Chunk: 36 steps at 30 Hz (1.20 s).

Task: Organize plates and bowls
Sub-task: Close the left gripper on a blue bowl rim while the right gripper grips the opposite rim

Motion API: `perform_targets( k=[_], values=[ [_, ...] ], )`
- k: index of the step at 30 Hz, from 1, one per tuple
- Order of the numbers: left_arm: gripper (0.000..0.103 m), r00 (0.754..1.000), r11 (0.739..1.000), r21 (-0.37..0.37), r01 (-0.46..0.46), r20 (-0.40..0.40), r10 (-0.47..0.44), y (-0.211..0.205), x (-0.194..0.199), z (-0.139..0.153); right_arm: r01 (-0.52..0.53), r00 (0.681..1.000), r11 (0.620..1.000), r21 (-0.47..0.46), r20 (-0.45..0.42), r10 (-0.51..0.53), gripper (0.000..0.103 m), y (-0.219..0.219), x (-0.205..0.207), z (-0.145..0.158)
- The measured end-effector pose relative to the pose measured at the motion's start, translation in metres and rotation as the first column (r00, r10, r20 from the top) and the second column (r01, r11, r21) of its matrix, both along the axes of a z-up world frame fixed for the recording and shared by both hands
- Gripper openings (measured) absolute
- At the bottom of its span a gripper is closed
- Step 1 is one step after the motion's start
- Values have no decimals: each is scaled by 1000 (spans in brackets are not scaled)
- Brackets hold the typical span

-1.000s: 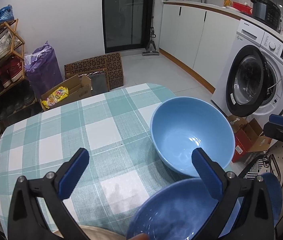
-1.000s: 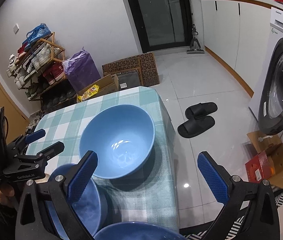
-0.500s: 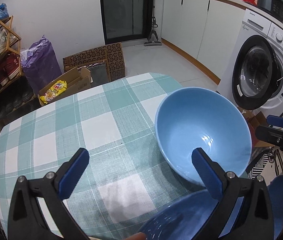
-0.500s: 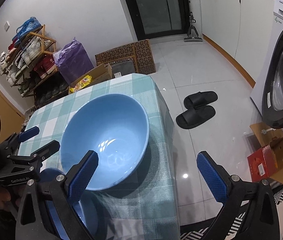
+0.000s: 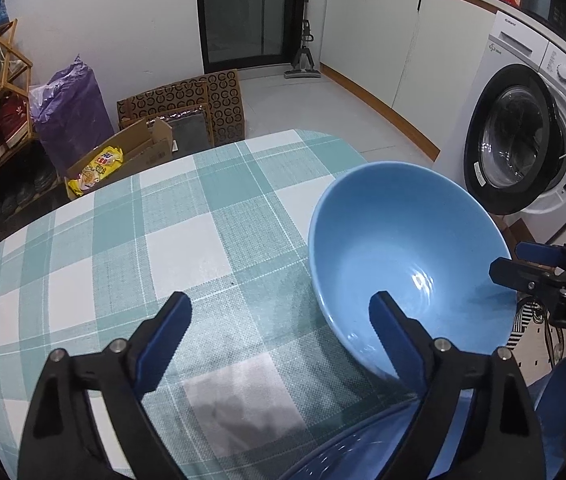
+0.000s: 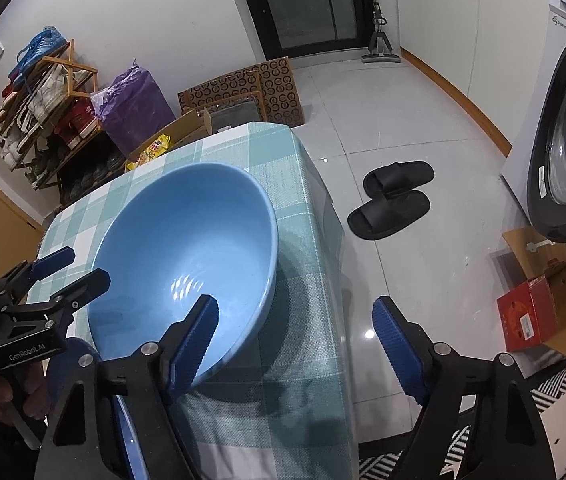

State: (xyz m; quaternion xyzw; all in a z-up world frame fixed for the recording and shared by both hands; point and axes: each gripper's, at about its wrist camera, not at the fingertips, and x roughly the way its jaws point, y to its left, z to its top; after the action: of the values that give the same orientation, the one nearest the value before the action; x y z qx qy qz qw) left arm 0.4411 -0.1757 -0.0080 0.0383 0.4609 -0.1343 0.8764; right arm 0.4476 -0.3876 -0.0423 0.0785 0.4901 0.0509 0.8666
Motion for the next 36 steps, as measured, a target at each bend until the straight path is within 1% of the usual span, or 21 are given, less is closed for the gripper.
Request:
perform_targets(
  k=[1, 3, 5, 7, 8, 10, 11, 13, 15, 17, 20, 23, 25, 28, 31, 32, 34, 36],
  values=[
    [86, 1000, 1000, 3, 3, -2, -3, -1, 0, 0, -2, 1000, 1000, -1, 0, 2, 81, 1, 1, -1],
    [84, 1000, 1000, 3, 8, -5, -8, -2, 1, -1, -5, 1000, 1000, 2, -4, 5, 76, 1, 1, -1],
    [79, 1000, 1000, -3, 14, -12, -14, -3, 2, -2, -10, 1000, 1000, -3, -6, 10, 71, 2, 2, -2],
    [70, 1000, 1000, -9, 14, -21, -14, -3, 4, -3, -16, 1000, 1000, -4, -13, 16, 70, 3, 3, -4],
    [67, 999, 1000, -14, 17, -27, -17, -4, 4, -4, -18, 1000, 1000, -2, -14, 18, 70, 3, 3, -5],
    [59, 999, 1000, -17, 22, -36, -22, -5, 4, -5, -24, 1000, 1000, 7, -16, 24, 66, 4, 3, -6],
    [57, 999, 999, -20, 26, -39, -27, -5, 4, -5, -28, 999, 1000, 9, -19, 28, 63, 5, 4, -6],
    [52, 999, 999, -24, 34, -42, -35, -6, 3, -5, -28, 999, 1000, 7, -19, 28, 63, 6, 4, -7],
    [48, 998, 999, -27, 42, -48, -44, -7, 3, -6, -26, 999, 1000, 18, -18, 26, 59, 5, 5, -7],
    [45, 998, 998, -31, 47, -49, -48, -8, 3, -6, -22, 1000, 999, 29, -20, 22, 59, 4, 5, -7],
    [41, 997, 998, -31, 55, -50, -57, -10, 2, -5, -18, 1000, 1000, 23, -21, 18, 55, 4, 5, -7],
    [36, 996, 997, -33, 69, -49, -71, -13, 1, -5, -27, 999, 999, 41, -23, 28, 49, 4, 5, -8],
    [32, 996, 997, -32, 76, -48, -77, -14, 0, -4, -28, 999, 999, 40, -24, 29, 49, 5, 5, -8],
    [28, 995, 996, -39, 84, -49, -86, -15, 0, -5, -30, 999, 998, 47, -31, 32, 46, 6, 6, -7],
    [22, 994, 994, -36, 99, -44, -100, -18, -1, -4, -48, 998, 998, 50, -27, 49, 41, 8, 6, -7],
    [21, 994, 994, -35, 101, -43, -102, -19, -2, -3, -55, 998, 997, 50, -20, 56, 36, 9, 5, -6],
    [19, 994, 994, -34, 102, -41, -104, -21, -2, -3, -65, 998, 997, 42, -16, 66, 33, 12, 5, -6],
    [18, 994, 994, -36, 104, -41, -105, -21, -2, -3, -76, 997, 996, 36, -15, 76, 26, 16, 5, -5]
  ],
)
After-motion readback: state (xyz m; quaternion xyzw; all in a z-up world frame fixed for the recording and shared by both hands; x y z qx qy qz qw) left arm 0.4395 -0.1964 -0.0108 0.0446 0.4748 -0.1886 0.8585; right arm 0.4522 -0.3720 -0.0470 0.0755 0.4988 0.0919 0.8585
